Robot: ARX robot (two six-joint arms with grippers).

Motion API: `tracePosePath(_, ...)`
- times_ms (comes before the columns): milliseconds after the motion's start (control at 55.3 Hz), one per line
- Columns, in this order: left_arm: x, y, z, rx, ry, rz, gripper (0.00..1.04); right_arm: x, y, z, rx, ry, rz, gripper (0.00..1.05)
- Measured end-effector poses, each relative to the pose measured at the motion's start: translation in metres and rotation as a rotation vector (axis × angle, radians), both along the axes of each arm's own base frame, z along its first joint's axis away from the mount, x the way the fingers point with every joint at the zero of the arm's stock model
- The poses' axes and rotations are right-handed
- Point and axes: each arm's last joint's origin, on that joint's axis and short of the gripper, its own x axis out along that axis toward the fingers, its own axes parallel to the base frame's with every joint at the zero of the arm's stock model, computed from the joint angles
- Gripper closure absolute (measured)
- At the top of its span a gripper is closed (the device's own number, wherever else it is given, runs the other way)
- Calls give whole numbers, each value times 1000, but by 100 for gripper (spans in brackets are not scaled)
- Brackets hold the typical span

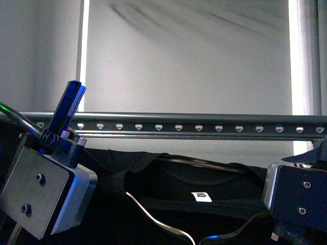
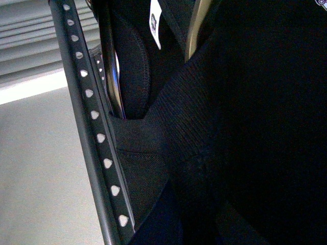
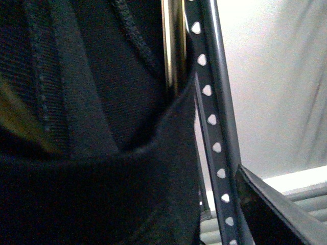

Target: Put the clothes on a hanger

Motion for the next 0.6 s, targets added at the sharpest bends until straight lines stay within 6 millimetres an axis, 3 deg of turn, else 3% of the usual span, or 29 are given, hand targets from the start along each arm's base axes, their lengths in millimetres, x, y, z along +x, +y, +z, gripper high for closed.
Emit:
tracePosePath(108,0,0,0,0,0,0,100,1,-2,-4,-7,47,6,69)
tracePosePath(289,0,-1,2,-7,-4,-13,71,4,-12,-11,31,139,13,96)
tracePosePath(596,0,-1,2,-9,-4,-22,26,5,-34,-23,155,313,-12,97)
